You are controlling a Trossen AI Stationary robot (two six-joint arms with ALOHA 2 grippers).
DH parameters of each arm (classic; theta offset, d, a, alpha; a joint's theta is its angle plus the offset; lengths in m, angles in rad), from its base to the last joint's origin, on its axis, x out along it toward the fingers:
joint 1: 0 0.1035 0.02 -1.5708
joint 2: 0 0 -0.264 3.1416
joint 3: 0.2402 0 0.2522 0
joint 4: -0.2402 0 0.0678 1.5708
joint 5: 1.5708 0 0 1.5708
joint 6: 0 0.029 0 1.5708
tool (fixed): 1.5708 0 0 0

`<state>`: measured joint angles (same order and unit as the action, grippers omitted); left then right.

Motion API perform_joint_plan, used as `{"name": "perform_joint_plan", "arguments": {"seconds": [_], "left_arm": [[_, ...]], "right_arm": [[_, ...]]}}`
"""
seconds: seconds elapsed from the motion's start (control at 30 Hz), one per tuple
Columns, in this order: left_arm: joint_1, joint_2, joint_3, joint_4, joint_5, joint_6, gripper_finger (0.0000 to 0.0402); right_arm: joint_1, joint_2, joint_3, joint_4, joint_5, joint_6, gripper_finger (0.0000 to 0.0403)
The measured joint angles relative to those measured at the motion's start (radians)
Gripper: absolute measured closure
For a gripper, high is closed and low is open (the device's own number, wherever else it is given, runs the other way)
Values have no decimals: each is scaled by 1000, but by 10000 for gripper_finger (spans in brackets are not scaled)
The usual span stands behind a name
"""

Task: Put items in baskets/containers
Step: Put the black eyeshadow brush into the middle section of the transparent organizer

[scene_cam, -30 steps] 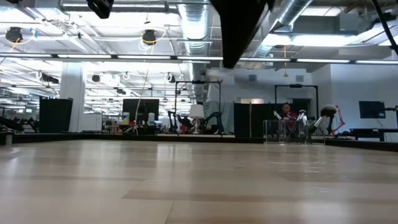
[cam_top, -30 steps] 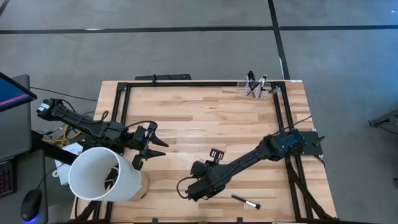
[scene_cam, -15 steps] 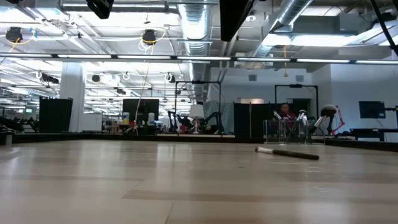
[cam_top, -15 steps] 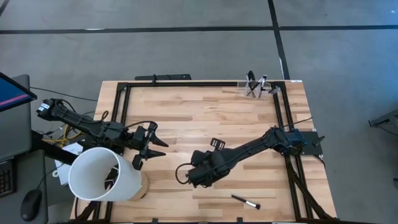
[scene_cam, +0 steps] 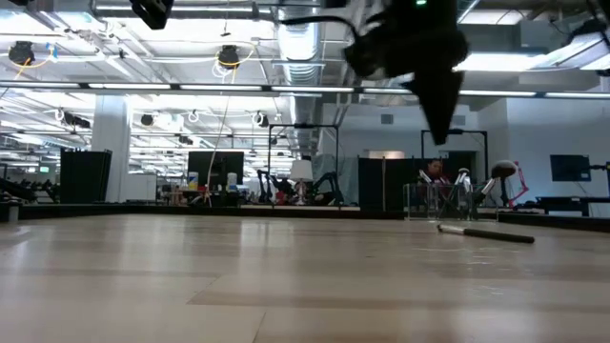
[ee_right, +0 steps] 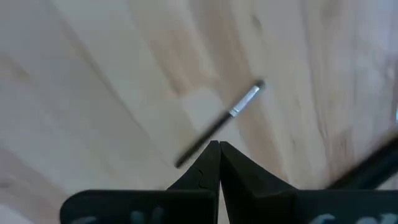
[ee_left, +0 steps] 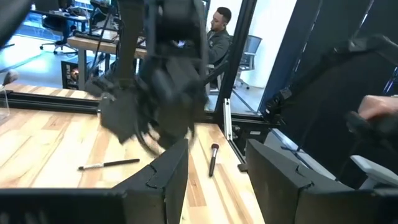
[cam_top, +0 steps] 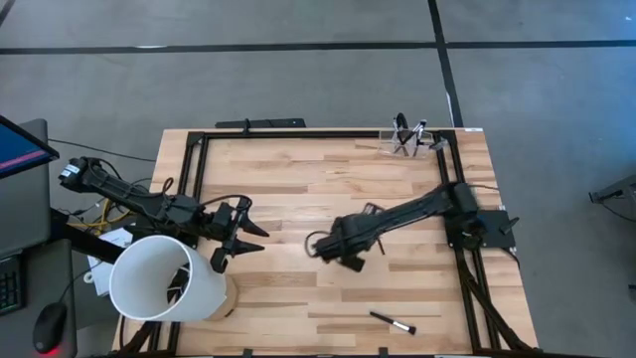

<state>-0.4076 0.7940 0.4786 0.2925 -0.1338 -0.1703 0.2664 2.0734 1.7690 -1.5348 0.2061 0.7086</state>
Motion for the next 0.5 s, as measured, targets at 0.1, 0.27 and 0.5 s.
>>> {"name": "perform_joint_plan", "arguments": {"seconds": [0.1,0.27,0.5], "left_arm": [[1,0,0,0,-2,2,244],[10,0,0,1,-22,6,244],[16,0,0,1,-23,8,244]], "right_arm": [[-15,-175,-199,150,0,66,403],[-70,-457,-609,526,-102,275,403],[-119,-615,-877,654,-71,364,391]]}}
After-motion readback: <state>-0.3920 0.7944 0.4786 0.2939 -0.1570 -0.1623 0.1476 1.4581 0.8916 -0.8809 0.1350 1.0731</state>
